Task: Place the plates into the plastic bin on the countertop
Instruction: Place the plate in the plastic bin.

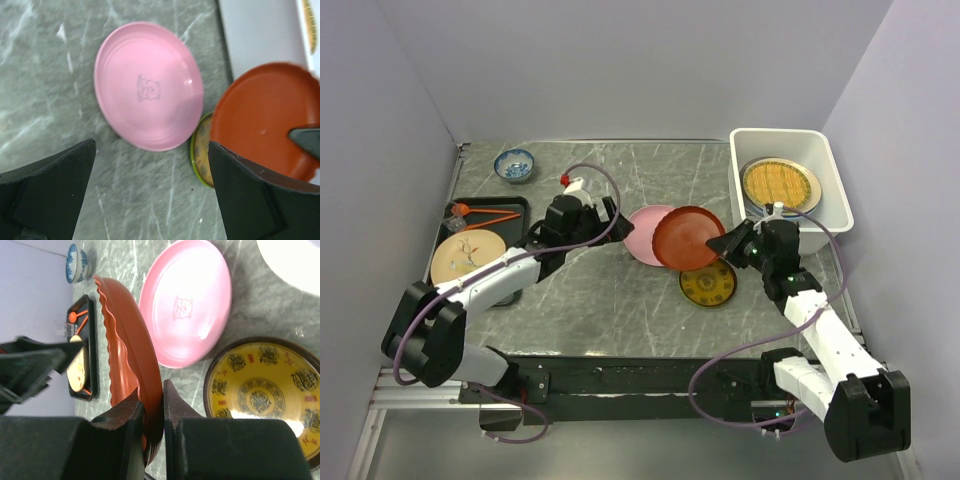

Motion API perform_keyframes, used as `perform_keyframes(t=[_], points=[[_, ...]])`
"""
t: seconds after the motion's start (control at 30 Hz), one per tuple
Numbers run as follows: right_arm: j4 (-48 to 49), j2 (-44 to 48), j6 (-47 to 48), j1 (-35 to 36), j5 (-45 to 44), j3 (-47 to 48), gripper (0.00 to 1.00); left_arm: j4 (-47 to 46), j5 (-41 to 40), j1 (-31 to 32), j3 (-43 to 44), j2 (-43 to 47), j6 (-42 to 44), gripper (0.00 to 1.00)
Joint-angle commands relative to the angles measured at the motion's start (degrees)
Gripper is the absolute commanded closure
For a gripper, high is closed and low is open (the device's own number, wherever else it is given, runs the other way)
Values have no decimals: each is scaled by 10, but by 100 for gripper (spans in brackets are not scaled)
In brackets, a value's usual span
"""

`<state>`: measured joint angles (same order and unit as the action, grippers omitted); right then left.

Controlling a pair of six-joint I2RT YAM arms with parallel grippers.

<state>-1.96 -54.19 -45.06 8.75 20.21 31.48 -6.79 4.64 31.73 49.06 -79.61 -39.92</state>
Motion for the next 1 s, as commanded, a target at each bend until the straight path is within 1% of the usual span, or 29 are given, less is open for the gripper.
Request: perform_keyframes(t=[0.0,0.17,0.57,0.7,0.8,0.83,0.97], points=[[25,-19,12,2,-1,50,100,-4,-2,-11,-20,29,-9,1],[24,-20,12,1,-10,67,100,-24,-6,-15,-43,48,-10,1],[3,-14,12,-15,-35,104,100,-62,43,-17,-38,-10,-27,1],[12,-25,10,-45,-6,118,100,-68,55,-17,-36,-26,-31,1],[3,-35,17,-76,11,145,100,-71,62,-17,-35,-35,-31,1],[5,-39,15,-100,21,154,100,-72,65,-17,-35,-37,-31,1],[10,-55,10,-155,62,183,100,-46,63,-17,-24,-48,-24,1]])
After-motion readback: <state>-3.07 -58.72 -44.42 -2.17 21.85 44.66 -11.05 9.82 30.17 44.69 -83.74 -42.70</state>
